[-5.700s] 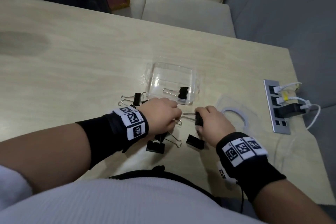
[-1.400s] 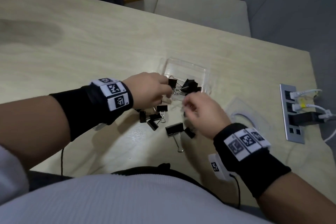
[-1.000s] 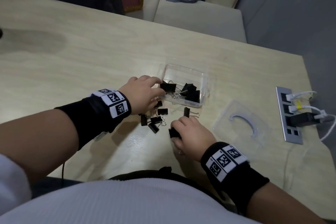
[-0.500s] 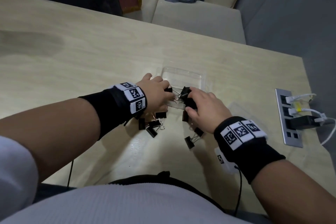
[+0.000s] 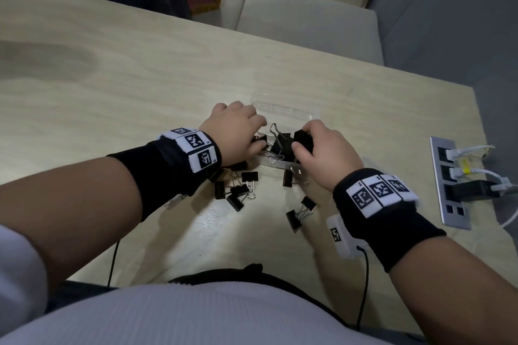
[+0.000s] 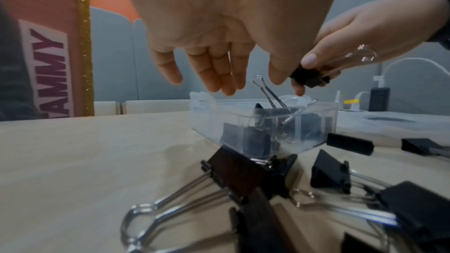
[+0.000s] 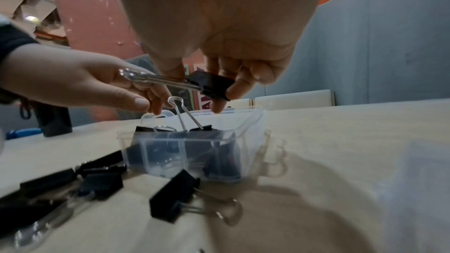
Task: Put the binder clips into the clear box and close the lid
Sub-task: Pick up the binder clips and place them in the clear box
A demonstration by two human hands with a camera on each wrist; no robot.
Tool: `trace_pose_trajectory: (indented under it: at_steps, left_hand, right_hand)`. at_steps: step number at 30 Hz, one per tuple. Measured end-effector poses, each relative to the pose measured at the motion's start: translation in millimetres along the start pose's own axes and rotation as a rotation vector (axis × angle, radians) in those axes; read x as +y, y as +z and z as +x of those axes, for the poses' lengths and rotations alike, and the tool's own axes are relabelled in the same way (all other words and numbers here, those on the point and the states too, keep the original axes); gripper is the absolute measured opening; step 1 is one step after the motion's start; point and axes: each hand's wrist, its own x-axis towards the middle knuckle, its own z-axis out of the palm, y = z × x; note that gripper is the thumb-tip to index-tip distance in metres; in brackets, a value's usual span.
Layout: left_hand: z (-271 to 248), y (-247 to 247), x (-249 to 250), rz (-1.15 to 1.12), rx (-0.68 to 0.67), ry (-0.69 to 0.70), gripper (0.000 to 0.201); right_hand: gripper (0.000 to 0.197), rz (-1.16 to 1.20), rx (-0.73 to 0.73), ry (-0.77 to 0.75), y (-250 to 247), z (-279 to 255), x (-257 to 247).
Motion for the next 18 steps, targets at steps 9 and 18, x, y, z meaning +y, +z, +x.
trace_pose_trajectory:
  at_steps: [9, 18]
  left_hand:
    - [0.5, 3.2, 1.6, 0.148, -0.109, 0.228, 0.048]
    - [-3.1, 11.9, 9.4, 0.145, -0.189, 0.217, 0.057]
  right_hand:
    - [0.029, 0.018, 0.021, 0.177, -3.0, 7.4, -3.5]
    - [0.027, -0.04, -0.003, 0.146, 7.5, 6.1, 4.3]
